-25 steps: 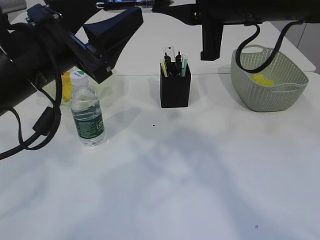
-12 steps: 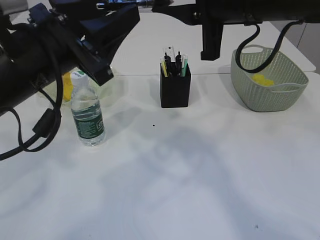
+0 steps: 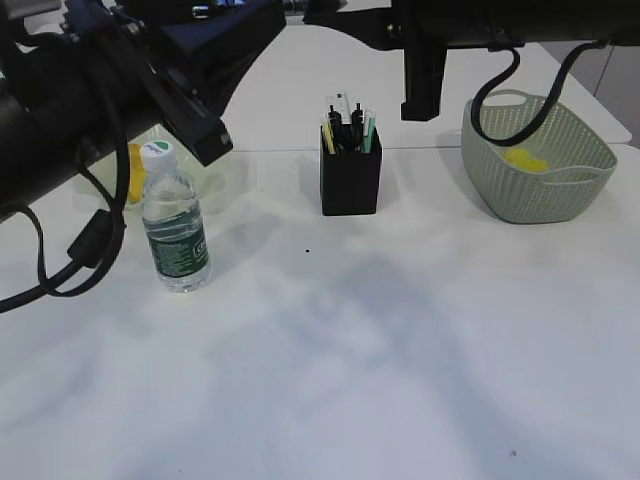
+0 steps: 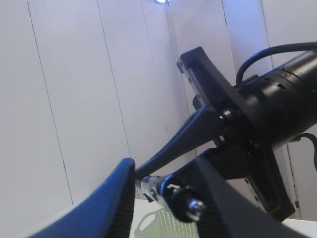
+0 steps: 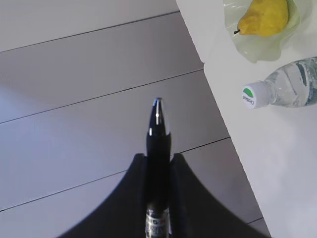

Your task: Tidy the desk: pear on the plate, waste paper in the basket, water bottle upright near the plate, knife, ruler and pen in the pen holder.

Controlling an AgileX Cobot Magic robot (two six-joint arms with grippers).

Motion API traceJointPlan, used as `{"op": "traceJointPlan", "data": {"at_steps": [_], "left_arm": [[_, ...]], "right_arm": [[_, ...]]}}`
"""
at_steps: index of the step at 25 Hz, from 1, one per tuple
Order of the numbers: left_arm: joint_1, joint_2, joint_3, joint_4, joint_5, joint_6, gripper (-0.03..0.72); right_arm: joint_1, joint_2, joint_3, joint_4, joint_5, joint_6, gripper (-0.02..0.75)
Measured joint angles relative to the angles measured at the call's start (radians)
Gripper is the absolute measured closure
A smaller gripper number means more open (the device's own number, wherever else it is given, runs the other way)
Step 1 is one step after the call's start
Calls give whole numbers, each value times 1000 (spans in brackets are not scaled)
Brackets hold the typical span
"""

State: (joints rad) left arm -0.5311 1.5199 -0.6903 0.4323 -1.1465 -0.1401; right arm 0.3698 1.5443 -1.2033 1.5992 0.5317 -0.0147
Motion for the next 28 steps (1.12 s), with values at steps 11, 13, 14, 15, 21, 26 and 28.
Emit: {"op": "traceJointPlan", "data": {"at_steps": [11, 13, 14, 15, 21, 26, 28], "left_arm": [[0, 0, 0, -28, 0, 0, 571], [0, 0, 0, -33, 0, 0, 585], [0, 0, 0, -33, 0, 0, 588], [0, 0, 0, -35, 0, 0, 590], [0, 0, 0, -35, 0, 0, 605], [0, 0, 0, -35, 0, 0, 606], [0, 0, 0, -35, 0, 0, 606]], "right_arm": [[0, 0, 0, 9, 0, 0, 675], [0, 0, 0, 12, 0, 2, 675], [0, 0, 0, 11, 0, 2, 675], [0, 0, 0, 11, 0, 2, 675], [0, 0, 0, 12, 0, 2, 675], [0, 0, 0, 12, 0, 4, 675], [0, 0, 0, 12, 0, 4, 671]]}}
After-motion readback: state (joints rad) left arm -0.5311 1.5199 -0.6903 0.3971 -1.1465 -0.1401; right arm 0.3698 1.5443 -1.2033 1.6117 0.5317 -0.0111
